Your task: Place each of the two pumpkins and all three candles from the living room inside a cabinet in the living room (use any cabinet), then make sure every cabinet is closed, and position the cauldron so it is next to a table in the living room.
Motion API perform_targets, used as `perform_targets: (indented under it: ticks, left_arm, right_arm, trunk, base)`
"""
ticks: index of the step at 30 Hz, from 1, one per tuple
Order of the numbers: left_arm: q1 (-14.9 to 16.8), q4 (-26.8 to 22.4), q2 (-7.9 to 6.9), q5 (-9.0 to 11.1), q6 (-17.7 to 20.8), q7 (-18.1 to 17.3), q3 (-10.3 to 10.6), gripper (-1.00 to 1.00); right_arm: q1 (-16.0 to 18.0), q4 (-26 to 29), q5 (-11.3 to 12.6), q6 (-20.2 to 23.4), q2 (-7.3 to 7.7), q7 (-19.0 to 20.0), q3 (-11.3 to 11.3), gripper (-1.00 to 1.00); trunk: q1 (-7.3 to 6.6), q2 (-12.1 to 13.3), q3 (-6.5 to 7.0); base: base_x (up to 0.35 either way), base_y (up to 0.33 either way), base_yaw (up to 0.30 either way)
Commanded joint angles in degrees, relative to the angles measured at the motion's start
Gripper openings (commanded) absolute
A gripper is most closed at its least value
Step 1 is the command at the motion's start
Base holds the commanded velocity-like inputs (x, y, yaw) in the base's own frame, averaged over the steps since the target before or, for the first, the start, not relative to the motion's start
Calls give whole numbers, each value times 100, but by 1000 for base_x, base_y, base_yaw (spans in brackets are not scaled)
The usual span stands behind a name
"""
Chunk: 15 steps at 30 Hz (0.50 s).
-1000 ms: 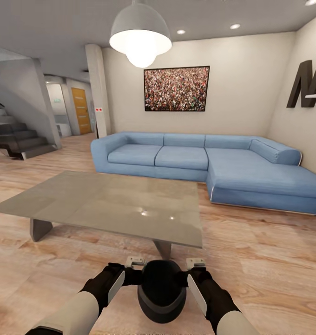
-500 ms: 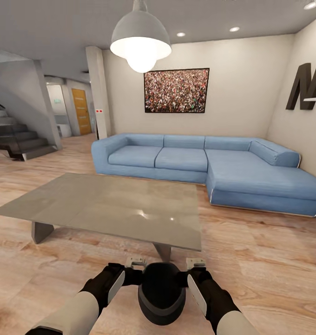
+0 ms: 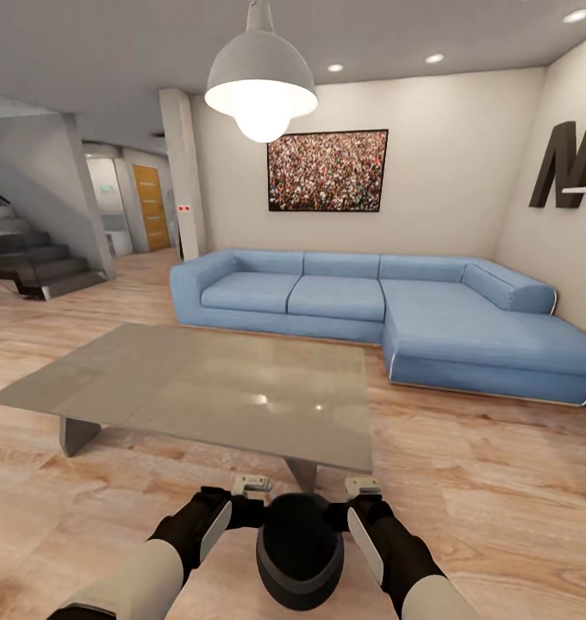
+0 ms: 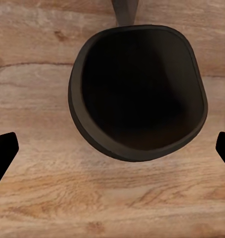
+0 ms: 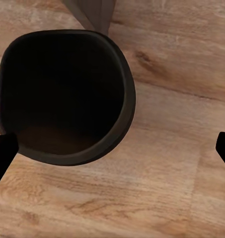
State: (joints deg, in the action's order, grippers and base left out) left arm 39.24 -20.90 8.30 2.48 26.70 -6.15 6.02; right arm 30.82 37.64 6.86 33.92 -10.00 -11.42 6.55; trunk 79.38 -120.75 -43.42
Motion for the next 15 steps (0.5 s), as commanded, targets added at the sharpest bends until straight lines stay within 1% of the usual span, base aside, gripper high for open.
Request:
perform_targets:
  ticks: [1,10,12,15]
  left_arm:
    - [2,-10,-4,24,31,0,30,100]
    - [2,-10,-4,24,32,0,30,100]
    - [0,-10,-4,24,30,0,30,100]
    - [0,-10,-4,24,29,0,30,100]
  right_arm:
    - [2,7,61,18,0,-51,13,100]
    - [2,9,61,11,0,-46,13,100]
    - [2,12,61,10,0,-46,13,100]
    - [2,14,61,10,0,-45,15,100]
  trunk:
    - [-23,39,12]
    - [-221,400,174]
    - [-265,480,210]
    - [-331,600,264]
  base:
    - [-55,0,0]
    - [-142,0,11]
    - [-54,0,140]
    - [-24,0,221]
